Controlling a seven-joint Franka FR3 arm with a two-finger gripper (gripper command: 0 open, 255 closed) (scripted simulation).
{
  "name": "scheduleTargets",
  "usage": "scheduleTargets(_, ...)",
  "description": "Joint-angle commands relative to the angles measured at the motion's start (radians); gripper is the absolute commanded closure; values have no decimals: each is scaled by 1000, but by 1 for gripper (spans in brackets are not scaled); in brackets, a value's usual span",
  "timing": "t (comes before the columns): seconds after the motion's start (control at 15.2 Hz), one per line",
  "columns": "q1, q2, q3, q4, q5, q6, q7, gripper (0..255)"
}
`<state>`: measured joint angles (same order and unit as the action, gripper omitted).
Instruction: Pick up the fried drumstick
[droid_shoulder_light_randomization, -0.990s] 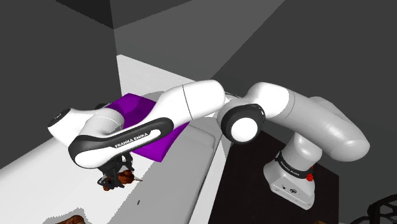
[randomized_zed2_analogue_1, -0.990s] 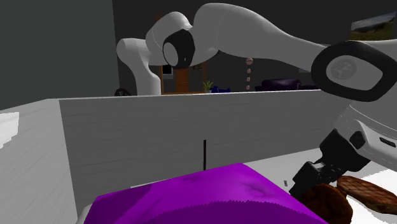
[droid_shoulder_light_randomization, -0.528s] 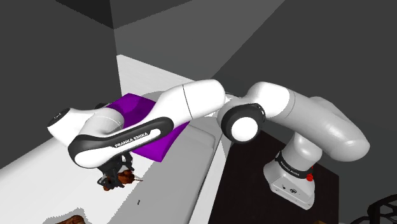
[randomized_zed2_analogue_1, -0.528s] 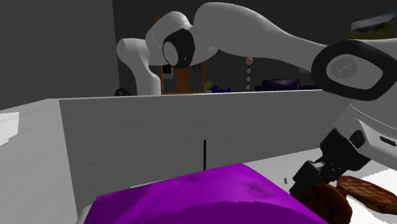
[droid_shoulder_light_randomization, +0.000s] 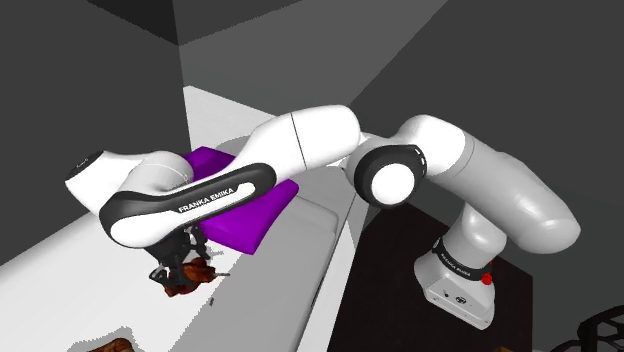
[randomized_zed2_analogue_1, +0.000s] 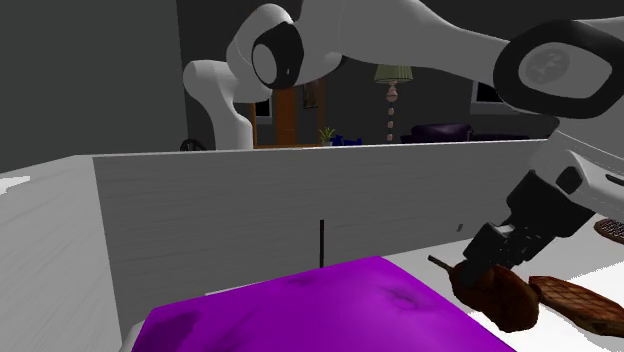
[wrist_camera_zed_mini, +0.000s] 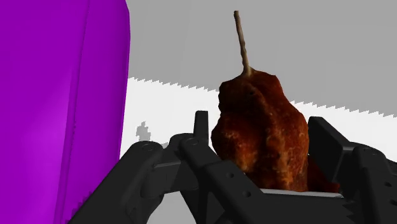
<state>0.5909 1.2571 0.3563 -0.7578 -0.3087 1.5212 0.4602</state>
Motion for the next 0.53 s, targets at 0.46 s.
scheduleTargets(0.46, -7, -67, 10, -29, 7, -40, 6, 255)
